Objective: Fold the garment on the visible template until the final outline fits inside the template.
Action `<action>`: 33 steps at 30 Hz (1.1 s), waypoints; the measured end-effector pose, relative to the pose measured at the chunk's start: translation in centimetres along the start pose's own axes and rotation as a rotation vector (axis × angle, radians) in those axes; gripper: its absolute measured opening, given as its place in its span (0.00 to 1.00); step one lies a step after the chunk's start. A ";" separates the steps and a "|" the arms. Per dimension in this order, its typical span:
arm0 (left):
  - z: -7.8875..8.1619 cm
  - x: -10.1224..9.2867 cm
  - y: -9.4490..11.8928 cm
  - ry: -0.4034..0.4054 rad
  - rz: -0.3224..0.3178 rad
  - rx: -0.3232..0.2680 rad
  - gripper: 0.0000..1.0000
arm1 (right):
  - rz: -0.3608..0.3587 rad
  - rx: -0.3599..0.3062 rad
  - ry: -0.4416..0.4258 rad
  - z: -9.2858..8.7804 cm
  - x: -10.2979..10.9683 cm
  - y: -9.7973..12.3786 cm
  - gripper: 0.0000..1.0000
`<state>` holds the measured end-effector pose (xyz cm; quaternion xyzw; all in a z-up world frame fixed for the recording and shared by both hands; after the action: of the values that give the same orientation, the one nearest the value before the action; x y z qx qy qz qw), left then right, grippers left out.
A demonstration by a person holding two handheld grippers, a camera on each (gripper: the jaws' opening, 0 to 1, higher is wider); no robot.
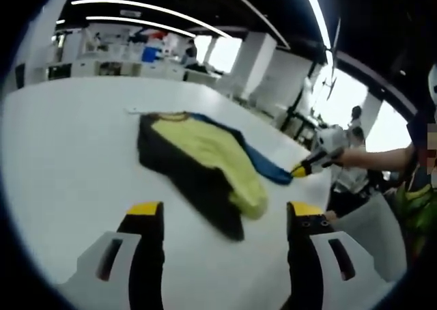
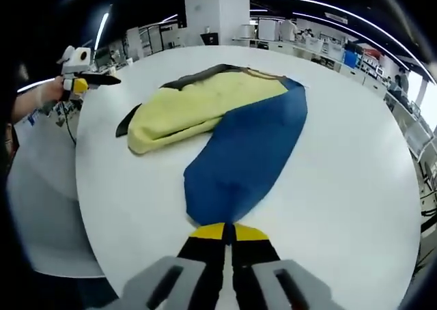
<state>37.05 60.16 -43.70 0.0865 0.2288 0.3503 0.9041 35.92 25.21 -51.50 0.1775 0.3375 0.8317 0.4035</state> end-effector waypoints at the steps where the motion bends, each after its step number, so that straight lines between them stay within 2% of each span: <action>1: 0.0 0.0 0.0 0.000 0.000 -0.001 0.69 | -0.007 0.001 0.002 0.3 -0.3 0.4 0.00; 3: 0.0 0.2 0.0 -0.003 0.002 0.001 0.69 | -0.018 0.008 0.030 0.7 -2.0 1.2 0.00; 12: -0.4 0.0 -0.1 0.010 0.015 0.001 0.68 | -0.137 0.034 -0.002 1.8 -11.0 4.5 0.00; 14: -0.6 -0.1 -0.1 0.017 0.017 0.001 0.68 | -0.149 0.039 -0.007 2.1 -12.1 5.1 0.00; 18: -0.7 -0.1 -0.4 0.023 0.023 0.004 0.68 | -0.186 0.065 -0.013 2.5 -15.6 5.9 0.00; 26: 0.1 0.6 -1.1 0.023 0.045 -0.011 0.67 | -0.227 0.139 -0.017 2.9 -21.8 6.3 0.00; 28: 0.3 1.0 -1.3 0.025 0.050 -0.013 0.67 | -0.238 0.153 -0.021 2.9 -22.3 6.3 0.00; 29: 0.4 1.1 -1.4 0.026 0.053 -0.013 0.67 | -0.242 0.167 -0.020 2.8 -23.9 6.1 0.00; 32: 0.7 1.3 -1.8 0.031 0.060 -0.013 0.67 | -0.255 0.188 -0.035 2.7 -25.1 6.1 0.00; 33: 0.7 1.4 -1.9 0.031 0.062 -0.009 0.67 | -0.262 0.189 -0.048 2.6 -26.8 5.8 0.00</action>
<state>39.42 59.72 -44.21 0.0839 0.2382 0.3807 0.8895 50.55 2.46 -46.19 0.1893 0.4248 0.7320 0.4979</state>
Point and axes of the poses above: the point that each gripper's makers call its tool centre point, and the gripper's own axes: y roughly backward along the fingers, x roughly to its left, z roughly out of its top, the point moved 1 cm from there along y, roughly backward along the fingers, and after that the axes turned 6 degrees about -x, right-handed, at the moved point
